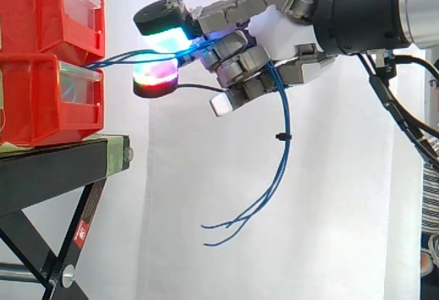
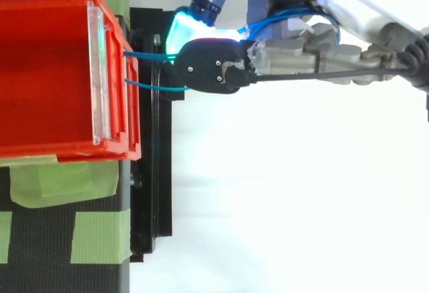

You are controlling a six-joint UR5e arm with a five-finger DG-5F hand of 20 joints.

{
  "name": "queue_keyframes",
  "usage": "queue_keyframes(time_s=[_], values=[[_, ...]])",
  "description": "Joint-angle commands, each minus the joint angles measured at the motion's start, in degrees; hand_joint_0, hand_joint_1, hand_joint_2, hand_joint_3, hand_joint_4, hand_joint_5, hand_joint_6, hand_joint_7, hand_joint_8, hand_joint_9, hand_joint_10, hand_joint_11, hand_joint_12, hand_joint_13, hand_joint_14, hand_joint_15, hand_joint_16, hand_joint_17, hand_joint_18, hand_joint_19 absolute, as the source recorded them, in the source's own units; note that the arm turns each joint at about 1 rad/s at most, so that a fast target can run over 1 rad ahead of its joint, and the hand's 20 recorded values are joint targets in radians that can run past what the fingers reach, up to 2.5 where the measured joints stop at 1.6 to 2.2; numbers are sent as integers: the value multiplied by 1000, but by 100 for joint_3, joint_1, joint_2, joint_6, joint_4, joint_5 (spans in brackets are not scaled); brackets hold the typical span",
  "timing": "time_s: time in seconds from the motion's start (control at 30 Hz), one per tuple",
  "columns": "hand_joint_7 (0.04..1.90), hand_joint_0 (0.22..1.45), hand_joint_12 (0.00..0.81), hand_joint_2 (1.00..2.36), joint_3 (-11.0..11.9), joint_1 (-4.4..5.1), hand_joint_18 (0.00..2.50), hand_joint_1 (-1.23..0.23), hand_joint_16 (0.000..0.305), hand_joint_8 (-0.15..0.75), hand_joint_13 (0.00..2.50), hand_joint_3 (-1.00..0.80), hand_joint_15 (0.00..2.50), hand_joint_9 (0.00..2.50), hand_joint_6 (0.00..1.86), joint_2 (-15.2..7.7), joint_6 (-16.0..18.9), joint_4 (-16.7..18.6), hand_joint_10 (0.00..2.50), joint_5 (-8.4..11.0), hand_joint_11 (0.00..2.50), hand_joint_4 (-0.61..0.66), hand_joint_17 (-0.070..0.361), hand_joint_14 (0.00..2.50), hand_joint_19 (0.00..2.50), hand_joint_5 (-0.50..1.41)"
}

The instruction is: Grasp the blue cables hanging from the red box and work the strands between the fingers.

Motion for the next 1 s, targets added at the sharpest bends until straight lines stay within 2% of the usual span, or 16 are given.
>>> queue_keyframes(time_s=[0.0,0.07,0.13,0.2,0.3,0.37,0.43,0.47,0.57,0.67,0.73,0.77,0.8,0.87,0.93,0.97], values=[[1410,1130,476,1008,1,14,1110,-689,51,411,881,67,1636,510,8,27,12,-147,2500,11,2500,201,115,2500,665,520],[1379,1017,497,1005,1,14,1284,-717,62,421,935,56,1674,512,11,18,21,-165,2500,11,2500,270,139,2500,695,544],[1271,869,515,1009,1,14,1316,-709,72,433,958,-176,1650,522,15,27,21,-174,2500,11,2500,344,162,2500,524,539],[1190,918,496,1014,1,14,1216,-685,58,415,893,-418,1679,504,19,27,21,-174,2500,11,2500,334,130,2500,714,523],[1156,1111,475,1010,-8,14,1122,-685,52,396,889,-56,1650,534,18,18,21,-174,2500,2,2500,315,116,2500,657,519],[1168,1112,470,1009,1,14,1136,-681,52,381,890,-4,1667,543,19,18,21,-174,2500,2,2500,306,118,2500,637,546],[1174,992,497,1025,-8,23,1295,-674,66,414,974,57,1674,583,19,18,21,-174,2500,2,2500,346,148,2500,569,579],[1150,876,524,1020,-8,14,1355,-673,79,441,1010,-121,1644,588,19,18,21,-174,2500,2,2500,425,177,2500,381,584],[1167,912,520,1011,-8,14,1262,-666,66,440,943,-269,1675,555,20,18,21,-165,2500,2,2500,409,148,2500,535,559],[1213,1100,481,1010,1,14,1148,-676,54,408,888,29,1655,527,18,18,21,-165,2500,2,2500,388,122,2500,634,537],[1220,1120,483,1008,-8,23,1119,-673,54,414,883,9,1681,534,19,18,21,-156,2500,-7,2500,381,121,2500,629,543],[1222,1031,505,1006,1,14,1230,-694,61,422,919,-13,1710,539,19,18,21,-156,2500,-7,2500,405,137,2500,645,547],[1175,861,525,1011,1,14,1254,-680,71,441,931,-302,1673,511,19,18,21,-156,2500,-7,2500,442,159,2500,505,539],[1178,897,511,1014,-8,14,1184,-666,59,428,876,-455,1703,488,20,27,21,-156,2500,-7,2500,408,134,2500,686,522],[1146,1102,486,1010,1,5,1130,-678,54,408,863,-59,1656,513,19,18,21,-156,2500,-15,2500,395,122,2500,648,519],[1147,1126,491,1007,1,5,1084,-676,54,400,881,1,1670,516,19,27,21,-156,2500,-15,2500,406,122,2500,591,525]])
